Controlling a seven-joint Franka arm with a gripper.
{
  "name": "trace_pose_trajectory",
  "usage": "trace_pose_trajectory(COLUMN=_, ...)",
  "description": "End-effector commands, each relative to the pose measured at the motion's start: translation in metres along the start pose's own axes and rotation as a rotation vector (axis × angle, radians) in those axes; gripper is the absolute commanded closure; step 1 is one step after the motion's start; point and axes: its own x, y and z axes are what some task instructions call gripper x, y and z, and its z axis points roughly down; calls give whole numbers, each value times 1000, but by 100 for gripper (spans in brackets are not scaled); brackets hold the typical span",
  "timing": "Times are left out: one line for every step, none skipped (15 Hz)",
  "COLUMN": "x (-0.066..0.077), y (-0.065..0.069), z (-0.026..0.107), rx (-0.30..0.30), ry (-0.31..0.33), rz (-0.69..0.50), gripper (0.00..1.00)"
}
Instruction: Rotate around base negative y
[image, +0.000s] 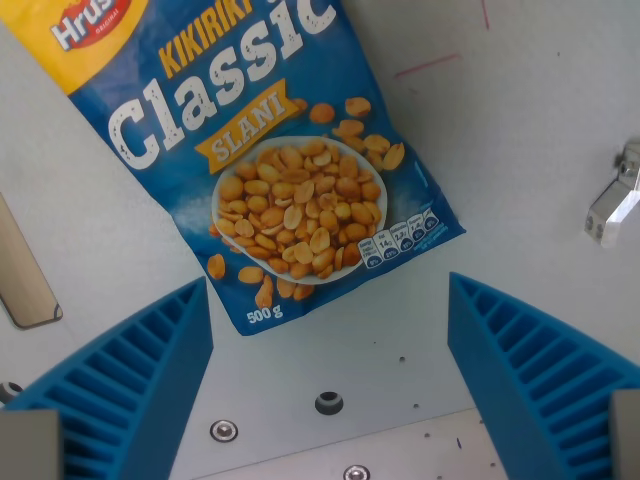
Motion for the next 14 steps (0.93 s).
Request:
trace_pose_trajectory(x=0, y=0, z=-2, rx=5, ry=17, rz=0, gripper=0)
trace_pose_trajectory(x=0, y=0, z=-2, rx=8, ry=30, rz=0, gripper=0)
trace_pose_trajectory(x=0, y=0, z=-2, rx=11, ry=43, rz=1, gripper=0)
trace_pose_trajectory(x=0, y=0, z=-2, rx=15, ry=56, rz=1, gripper=0)
trace_pose_trajectory(x=0, y=0, z=-2, rx=18, ry=69, rz=1, gripper=0)
trace_pose_trajectory(x=0, y=0, z=-2, rx=21, ry=82, rz=1, gripper=0)
trace_pose_trajectory(x=0, y=0, z=-2, rx=25, ry=95, rz=1, gripper=0)
trace_pose_trajectory(x=0, y=0, z=-2, rx=28, ry=108, rz=1, gripper=0)
trace_pose_trajectory(x=0, y=0, z=-2, rx=31, ry=120, rz=1, gripper=0)
trace_pose_trajectory(x=0, y=0, z=-2, rx=35, ry=133, rz=1, gripper=0)
trace_pose_trajectory(x=0, y=0, z=-2, rx=38, ry=146, rz=1, gripper=0)
trace_pose_trajectory(x=0, y=0, z=-2, rx=41, ry=159, rz=1, gripper=0)
trace_pose_trajectory(x=0, y=0, z=-2, rx=45, ry=172, rz=1, gripper=0)
trace_pose_trajectory(x=0, y=0, z=-2, rx=48, ry=185, rz=1, gripper=0)
